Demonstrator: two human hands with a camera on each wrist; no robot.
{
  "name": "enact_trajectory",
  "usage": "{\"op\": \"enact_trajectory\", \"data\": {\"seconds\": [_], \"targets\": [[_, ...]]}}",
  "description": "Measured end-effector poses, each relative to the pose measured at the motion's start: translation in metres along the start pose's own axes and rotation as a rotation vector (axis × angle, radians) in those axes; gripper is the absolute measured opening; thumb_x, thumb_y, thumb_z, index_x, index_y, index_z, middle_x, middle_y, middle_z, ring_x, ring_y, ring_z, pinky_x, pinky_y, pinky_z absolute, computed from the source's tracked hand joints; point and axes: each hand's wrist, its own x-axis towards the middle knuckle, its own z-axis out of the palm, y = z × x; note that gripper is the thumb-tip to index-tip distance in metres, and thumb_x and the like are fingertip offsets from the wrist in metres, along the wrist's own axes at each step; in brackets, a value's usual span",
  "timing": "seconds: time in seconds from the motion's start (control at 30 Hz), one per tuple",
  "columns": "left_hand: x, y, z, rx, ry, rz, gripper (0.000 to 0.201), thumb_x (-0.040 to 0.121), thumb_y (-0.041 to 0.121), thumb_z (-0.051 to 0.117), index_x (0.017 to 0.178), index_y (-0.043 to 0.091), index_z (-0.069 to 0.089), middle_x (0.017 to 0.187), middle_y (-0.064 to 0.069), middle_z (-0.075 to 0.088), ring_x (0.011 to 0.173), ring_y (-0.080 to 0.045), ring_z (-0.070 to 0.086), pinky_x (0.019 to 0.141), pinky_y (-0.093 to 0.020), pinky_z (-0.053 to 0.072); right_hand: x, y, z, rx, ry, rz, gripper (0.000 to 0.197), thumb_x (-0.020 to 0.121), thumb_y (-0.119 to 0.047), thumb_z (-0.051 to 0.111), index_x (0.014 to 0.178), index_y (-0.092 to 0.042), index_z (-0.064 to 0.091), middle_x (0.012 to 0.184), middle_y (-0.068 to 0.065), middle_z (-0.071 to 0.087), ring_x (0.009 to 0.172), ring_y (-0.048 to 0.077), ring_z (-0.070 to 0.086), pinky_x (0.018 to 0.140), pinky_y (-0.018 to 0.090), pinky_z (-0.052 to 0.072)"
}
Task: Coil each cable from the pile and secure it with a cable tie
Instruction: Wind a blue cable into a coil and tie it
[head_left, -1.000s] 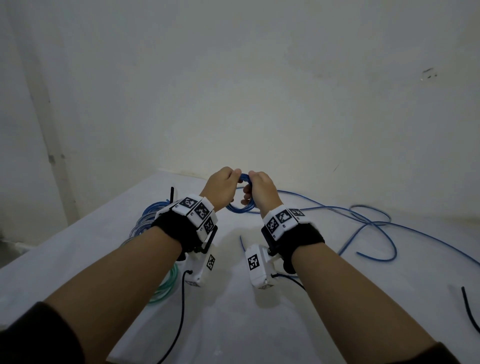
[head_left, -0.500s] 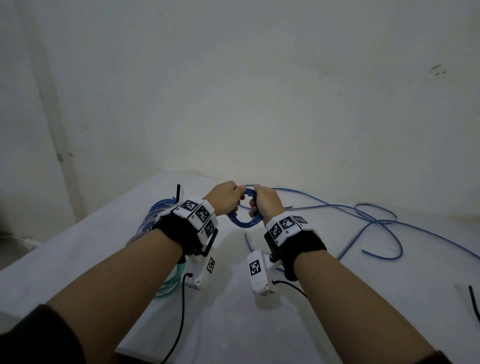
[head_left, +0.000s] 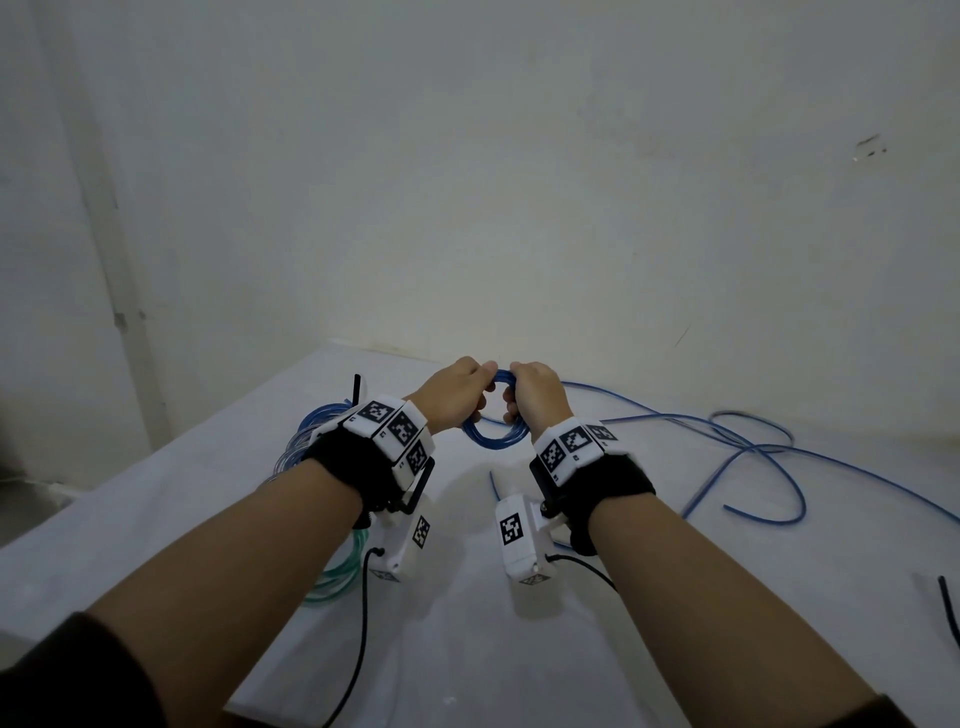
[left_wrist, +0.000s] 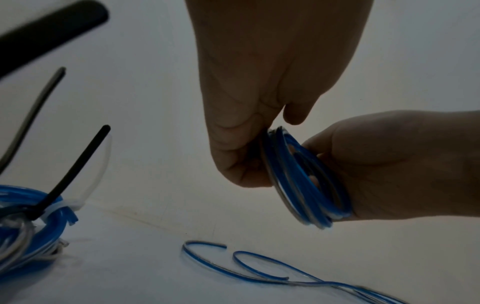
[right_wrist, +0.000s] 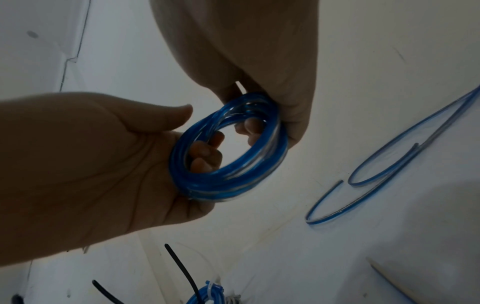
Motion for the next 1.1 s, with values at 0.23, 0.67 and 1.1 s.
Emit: {"op": "enact_trajectory", "data": {"seconds": [0.23,0.67,1.1], "targets": [[0.005,0.002,-0.004,0.109,-0.048,-0.001,0.027,0.1,0.022,0.033,0.093,0.004,0.051,0.078,-0.004,0.055,0.067,-0.016,0.052,0.066,-0.027,0.041,0.001,0.002,0.001,-0.048,0.017,-0.018,0.017,0.092,-0.015,0.039,0.092,-0.003,0.052,0.064,0.007,0.05,0.053,0.019,0.043,0.045,0.025,0.036],[0.012,0.003,0.001,0.113,0.032,0.07,0.021,0.101,0.022,0.032,0.096,0.007,0.046,0.074,-0.001,0.05,0.061,-0.013,0.045,0.061,-0.026,0.038,-0.001,-0.003,-0.004,-0.016,0.042,-0.123,0.016,0.095,-0.019,0.039,0.091,-0.006,0.049,0.066,0.004,0.051,0.056,0.017,0.042,0.048,0.026,0.035],[0.016,-0.001,-0.006,0.13,0.109,0.126,0.018,0.098,0.02,0.04,0.093,0.007,0.05,0.073,0.001,0.053,0.062,-0.012,0.049,0.066,-0.028,0.043,-0.005,-0.001,-0.006,-0.126,-0.086,-0.282,0.021,0.097,-0.028,0.044,0.093,-0.01,0.055,0.074,-0.001,0.053,0.06,0.01,0.048,0.059,0.026,0.04]]}}
